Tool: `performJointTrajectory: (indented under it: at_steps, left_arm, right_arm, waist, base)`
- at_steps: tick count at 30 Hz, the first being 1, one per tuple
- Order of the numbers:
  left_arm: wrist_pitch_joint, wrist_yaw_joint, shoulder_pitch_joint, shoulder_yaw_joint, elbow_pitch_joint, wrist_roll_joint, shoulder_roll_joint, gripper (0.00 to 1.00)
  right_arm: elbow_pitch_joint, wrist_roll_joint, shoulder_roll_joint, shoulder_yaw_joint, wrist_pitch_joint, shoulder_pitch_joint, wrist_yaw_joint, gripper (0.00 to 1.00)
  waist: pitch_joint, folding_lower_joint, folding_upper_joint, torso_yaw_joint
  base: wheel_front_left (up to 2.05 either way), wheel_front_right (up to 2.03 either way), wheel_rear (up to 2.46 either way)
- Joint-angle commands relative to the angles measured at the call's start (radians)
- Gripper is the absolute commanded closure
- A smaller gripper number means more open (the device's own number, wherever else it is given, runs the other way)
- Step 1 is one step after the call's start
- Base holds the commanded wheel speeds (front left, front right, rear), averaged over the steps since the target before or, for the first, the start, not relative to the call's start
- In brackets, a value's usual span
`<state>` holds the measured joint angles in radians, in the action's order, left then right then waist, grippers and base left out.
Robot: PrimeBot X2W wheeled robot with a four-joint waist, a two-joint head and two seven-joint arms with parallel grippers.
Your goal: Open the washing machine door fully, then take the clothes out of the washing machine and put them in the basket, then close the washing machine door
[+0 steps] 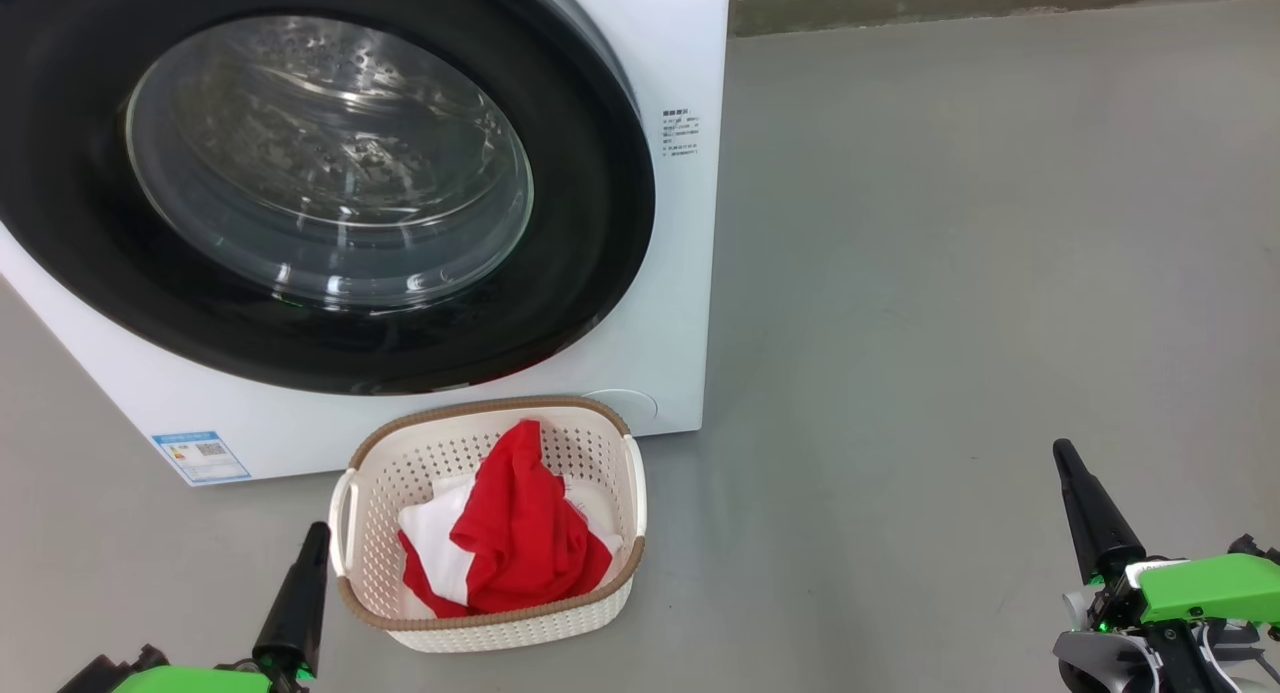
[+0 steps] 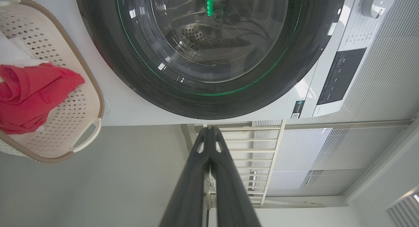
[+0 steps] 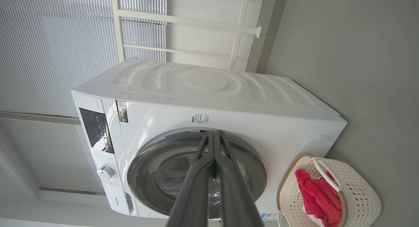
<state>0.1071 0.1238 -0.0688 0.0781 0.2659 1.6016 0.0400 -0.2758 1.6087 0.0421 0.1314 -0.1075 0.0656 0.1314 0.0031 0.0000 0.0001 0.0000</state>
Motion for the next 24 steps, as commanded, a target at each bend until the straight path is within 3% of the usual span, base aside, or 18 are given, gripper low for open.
performJointTrajectory:
  at_steps: [1, 24]
  left_arm:
    - [0.006, 0.007, -0.039, 0.036, -0.021, 0.007, 0.01, 1.0]
    - [0.006, 0.007, -0.039, 0.036, -0.021, 0.007, 0.01, 1.0]
  right_arm:
    - [0.031, -0.001, 0.008, -0.017, -0.007, 0.042, -0.001, 1.0]
    - [0.031, -0.001, 0.008, -0.017, -0.007, 0.042, -0.001, 1.0]
  waist:
    - [0.0, 0.0, -0.0001, 0.0]
    - [0.0, 0.0, -0.0001, 0.0]
  base:
    - [0.0, 0.0, 0.0]
    - [0.0, 0.0, 0.0]
